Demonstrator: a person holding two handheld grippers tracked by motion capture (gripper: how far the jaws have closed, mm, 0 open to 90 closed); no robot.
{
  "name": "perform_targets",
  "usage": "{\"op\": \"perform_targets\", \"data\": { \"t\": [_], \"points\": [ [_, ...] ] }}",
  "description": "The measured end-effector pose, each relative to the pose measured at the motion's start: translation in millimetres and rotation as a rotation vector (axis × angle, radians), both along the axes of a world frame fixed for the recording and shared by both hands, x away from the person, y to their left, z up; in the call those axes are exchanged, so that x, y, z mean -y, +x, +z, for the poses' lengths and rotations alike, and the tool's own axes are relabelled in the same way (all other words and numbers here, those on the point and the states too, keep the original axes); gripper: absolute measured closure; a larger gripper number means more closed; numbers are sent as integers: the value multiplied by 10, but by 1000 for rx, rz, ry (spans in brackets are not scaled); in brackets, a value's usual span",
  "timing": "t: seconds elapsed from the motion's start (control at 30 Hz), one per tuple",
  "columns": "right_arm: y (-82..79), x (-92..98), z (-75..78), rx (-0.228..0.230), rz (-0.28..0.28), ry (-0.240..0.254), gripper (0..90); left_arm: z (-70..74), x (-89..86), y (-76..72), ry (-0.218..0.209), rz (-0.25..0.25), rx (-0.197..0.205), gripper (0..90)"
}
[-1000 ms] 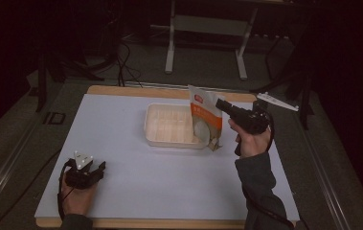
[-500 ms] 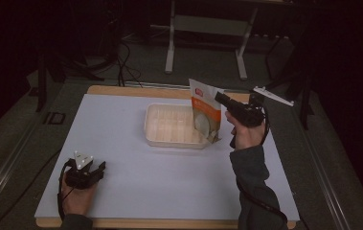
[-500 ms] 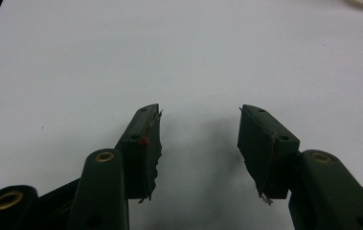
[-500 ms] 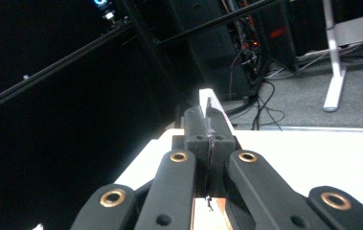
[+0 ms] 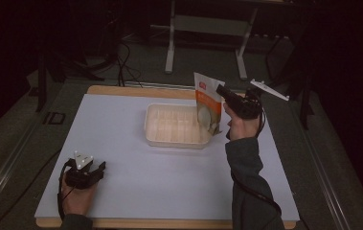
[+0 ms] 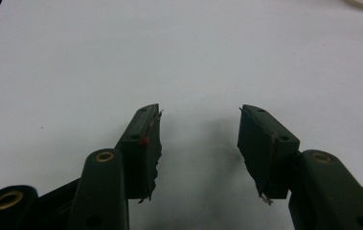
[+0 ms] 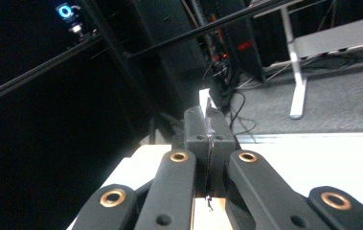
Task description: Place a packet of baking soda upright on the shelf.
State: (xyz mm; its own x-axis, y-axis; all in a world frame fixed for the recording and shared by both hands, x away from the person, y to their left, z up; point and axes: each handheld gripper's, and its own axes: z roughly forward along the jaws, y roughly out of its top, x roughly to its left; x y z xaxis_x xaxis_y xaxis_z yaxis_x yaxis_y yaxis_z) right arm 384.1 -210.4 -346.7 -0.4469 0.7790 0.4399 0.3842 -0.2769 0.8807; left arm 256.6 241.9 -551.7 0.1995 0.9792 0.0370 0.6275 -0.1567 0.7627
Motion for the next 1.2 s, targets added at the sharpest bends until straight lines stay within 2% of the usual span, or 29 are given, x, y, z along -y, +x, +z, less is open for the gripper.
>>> {"op": "perform_targets", "data": {
  "t": [0.23,0.37,0.53,0.63,0.73,1.07,1.13,1.2],
  "points": [
    [83,-91,-44,46,-98,-28,900,1,-3,0,-3,0,0,496],
    [142,-130,-109,67,-133,-42,900,3,-7,-2,-1,-3,1,495],
    [173,-147,-194,67,-166,-24,900,2,-6,-4,-11,-1,1,495],
    [185,-190,-298,72,-192,-37,900,2,-5,-6,-16,3,5,495],
    [195,-202,-352,64,-195,-40,900,2,-7,-5,-18,3,4,495],
    [212,-258,-656,34,-154,-92,900,1,-5,-4,-13,3,3,494],
    [177,-252,-701,52,-135,-92,900,2,-6,-4,-8,1,1,494],
    [132,-256,-705,62,-121,-116,900,2,-4,-8,-9,1,5,494]
  ]
}}
